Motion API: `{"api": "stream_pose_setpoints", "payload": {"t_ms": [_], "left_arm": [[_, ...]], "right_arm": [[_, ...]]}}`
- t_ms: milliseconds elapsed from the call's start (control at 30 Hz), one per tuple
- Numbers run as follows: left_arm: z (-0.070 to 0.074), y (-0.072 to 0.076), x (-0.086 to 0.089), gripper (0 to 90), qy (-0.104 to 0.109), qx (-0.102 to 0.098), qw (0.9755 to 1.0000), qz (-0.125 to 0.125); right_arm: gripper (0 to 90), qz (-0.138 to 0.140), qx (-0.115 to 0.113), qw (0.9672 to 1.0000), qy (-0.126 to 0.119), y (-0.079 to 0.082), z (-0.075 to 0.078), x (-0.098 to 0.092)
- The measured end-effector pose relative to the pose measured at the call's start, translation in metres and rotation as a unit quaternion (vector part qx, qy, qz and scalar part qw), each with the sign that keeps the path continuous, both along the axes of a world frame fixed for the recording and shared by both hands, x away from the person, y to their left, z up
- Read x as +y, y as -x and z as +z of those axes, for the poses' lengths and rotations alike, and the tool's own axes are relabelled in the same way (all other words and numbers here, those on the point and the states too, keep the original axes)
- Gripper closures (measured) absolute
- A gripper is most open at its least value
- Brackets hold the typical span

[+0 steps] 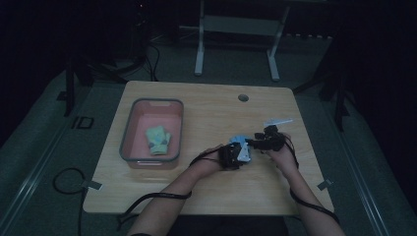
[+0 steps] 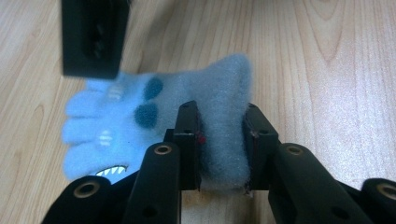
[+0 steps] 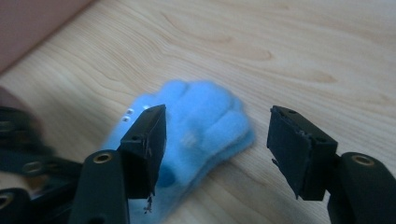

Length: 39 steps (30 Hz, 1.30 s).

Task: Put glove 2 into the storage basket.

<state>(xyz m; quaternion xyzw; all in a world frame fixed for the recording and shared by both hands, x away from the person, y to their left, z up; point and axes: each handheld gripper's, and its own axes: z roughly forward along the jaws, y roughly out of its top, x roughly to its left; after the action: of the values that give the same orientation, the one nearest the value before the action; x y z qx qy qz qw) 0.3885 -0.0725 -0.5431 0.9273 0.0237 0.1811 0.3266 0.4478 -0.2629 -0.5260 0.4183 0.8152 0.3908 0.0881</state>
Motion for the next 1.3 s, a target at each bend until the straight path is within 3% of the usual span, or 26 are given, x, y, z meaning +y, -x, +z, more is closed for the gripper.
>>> {"api": "stream_pose_setpoints", "payload": {"t_ms": [167,500,633,800,933,1100,1300], "left_arm": [[0.000,-0.002,0.001,73.7,0.005,0.014,0.9999,0.005],[0.000,-0.004,0.004,75.6,0.007,0.025,0.9997,0.000],[0.000,-0.006,0.005,76.0,0.006,0.031,0.9995,0.000],[0.001,-0.005,0.006,76.2,0.005,0.032,0.9995,0.003],[0.004,-0.004,0.009,76.2,0.000,0.038,0.9992,0.012],[0.010,-0.002,0.015,76.2,-0.014,0.035,0.9992,0.014],[0.022,0.001,0.025,76.2,-0.010,0.029,0.9993,0.018]], "right_arm": [[35.1,-0.013,0.010,0.9992,0.036,-0.003,-0.014,0.008],[42.4,-0.001,0.035,0.9993,0.014,-0.003,-0.019,0.020],[45.3,0.010,0.054,0.9984,-0.010,-0.007,-0.020,0.026],[69.6,0.048,0.071,0.9963,-0.011,-0.006,-0.020,0.037],[75.3,0.055,0.064,0.9965,-0.002,-0.005,-0.017,0.041],[76.3,0.056,0.058,0.9965,-0.020,-0.003,-0.012,0.041],[76.5,0.065,0.053,0.9957,-0.039,-0.002,0.000,0.044]]}}
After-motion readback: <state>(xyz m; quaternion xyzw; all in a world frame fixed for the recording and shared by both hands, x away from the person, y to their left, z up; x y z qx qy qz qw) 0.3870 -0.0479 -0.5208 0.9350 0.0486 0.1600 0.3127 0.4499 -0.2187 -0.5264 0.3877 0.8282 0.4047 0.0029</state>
